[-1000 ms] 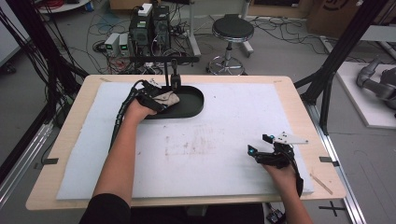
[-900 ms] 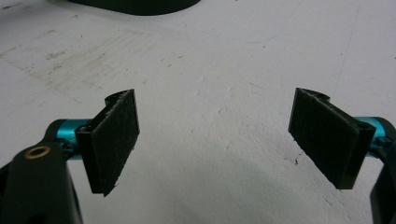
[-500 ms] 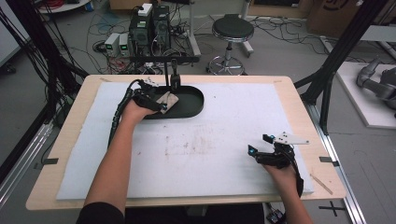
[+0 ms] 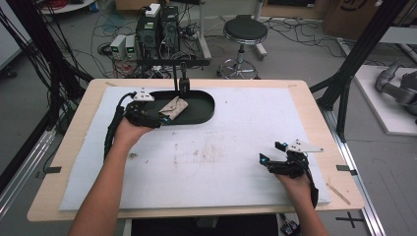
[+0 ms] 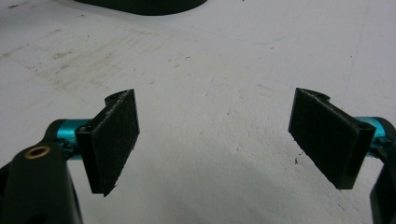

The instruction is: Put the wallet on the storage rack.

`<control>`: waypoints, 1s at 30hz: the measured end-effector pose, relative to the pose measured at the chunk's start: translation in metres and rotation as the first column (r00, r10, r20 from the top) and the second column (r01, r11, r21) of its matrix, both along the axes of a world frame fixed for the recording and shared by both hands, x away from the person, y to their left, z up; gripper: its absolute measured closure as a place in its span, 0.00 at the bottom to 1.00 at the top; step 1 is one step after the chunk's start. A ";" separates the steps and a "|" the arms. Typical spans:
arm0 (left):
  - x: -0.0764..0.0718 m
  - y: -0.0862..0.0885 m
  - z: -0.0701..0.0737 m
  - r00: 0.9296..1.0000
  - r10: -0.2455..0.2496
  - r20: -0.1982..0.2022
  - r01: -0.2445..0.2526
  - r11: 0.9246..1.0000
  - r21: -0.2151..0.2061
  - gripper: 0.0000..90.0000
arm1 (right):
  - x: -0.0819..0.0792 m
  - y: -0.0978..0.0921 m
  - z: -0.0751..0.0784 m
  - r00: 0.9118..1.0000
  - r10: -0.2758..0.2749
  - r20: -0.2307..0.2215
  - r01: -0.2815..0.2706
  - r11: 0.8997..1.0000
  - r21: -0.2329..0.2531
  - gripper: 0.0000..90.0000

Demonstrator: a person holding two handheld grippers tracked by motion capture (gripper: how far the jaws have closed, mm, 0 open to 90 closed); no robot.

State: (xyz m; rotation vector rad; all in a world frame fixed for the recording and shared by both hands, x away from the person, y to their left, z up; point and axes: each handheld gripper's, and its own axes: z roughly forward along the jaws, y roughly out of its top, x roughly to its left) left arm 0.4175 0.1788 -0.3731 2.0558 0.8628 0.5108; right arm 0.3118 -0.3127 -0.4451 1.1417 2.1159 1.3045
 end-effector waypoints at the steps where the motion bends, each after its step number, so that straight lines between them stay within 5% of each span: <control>1: -0.005 -0.001 0.000 1.000 -0.006 0.004 0.006 1.000 -0.005 0.27 | 0.000 0.000 0.000 1.000 0.000 0.001 0.000 1.000 0.001 0.19; 7: -0.031 0.000 -0.010 1.000 -0.006 0.025 0.008 0.998 -0.070 0.27 | 0.000 0.001 0.000 1.000 0.008 -0.001 -0.008 1.000 -0.001 0.18; 12: -0.049 0.000 -0.022 1.000 -0.014 0.024 0.016 0.997 -0.073 0.24 | 0.001 0.002 -0.001 1.000 0.012 -0.002 -0.012 1.000 -0.006 0.19; 21: -0.072 -0.007 -0.036 0.998 -0.054 0.022 0.056 0.996 -0.075 0.21 | 0.004 0.003 -0.002 1.000 0.002 -0.009 -0.002 1.000 -0.002 0.19; 30: -0.084 -0.010 -0.049 0.997 -0.082 -0.005 0.081 0.988 -0.134 0.18 | 0.005 0.006 -0.001 1.000 -0.002 -0.002 0.002 1.000 -0.017 0.19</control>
